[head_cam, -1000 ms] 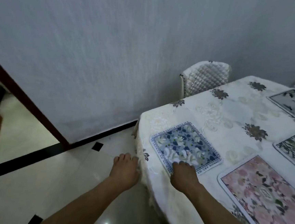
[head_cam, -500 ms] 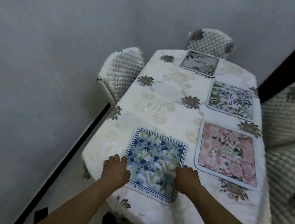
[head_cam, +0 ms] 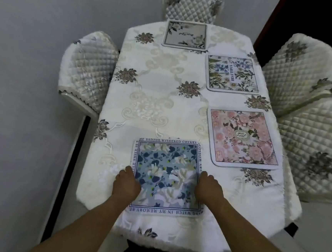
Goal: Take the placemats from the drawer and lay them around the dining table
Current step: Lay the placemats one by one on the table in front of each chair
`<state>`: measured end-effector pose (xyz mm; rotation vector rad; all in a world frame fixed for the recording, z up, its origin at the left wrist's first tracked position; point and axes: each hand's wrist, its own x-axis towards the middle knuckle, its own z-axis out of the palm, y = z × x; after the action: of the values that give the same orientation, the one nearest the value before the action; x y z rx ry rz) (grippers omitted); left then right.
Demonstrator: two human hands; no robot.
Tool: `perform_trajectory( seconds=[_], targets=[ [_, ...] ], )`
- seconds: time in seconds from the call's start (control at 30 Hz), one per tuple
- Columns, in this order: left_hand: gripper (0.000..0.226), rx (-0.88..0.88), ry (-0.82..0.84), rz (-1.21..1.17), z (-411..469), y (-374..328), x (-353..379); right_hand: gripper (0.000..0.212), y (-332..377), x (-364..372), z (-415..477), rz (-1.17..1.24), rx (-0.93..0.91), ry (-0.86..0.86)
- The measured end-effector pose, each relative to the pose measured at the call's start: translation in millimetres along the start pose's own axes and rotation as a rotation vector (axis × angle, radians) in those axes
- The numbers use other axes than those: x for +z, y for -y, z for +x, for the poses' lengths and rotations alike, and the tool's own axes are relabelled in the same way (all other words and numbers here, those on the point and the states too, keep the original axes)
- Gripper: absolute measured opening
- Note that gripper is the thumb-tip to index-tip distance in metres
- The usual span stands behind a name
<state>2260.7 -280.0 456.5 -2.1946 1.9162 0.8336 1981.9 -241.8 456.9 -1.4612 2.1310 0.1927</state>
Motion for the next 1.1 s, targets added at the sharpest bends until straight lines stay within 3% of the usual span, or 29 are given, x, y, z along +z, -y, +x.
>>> perform_trajectory(
  seconds=[0.1,0.23,0.47,0.7,0.9,1.1],
  targets=[
    [0.051,-0.085,-0.035,-0.159,-2,-6,-2,0.031,4,1,8,0.173,0.071,-0.015],
    [0.039,-0.102,-0.107,-0.267,-2,-8,-8,0.036,3,0,16,0.273,0.11,-0.026],
    [0.024,0.05,-0.124,-0.209,-5,-11,-10,0.025,-6,-6,24,0.43,-0.016,-0.13],
    [0.03,0.064,-0.142,-0.297,-6,-2,-9,0.02,-4,-6,19,0.5,-0.152,-0.217],
    [0.038,0.057,-0.207,-0.371,8,14,-43,0.025,34,-11,10,0.64,-0.211,-0.314],
    [0.015,0.077,-0.276,-0.404,23,68,-97,0.034,109,-17,0,0.68,-0.212,-0.423]
  ],
)
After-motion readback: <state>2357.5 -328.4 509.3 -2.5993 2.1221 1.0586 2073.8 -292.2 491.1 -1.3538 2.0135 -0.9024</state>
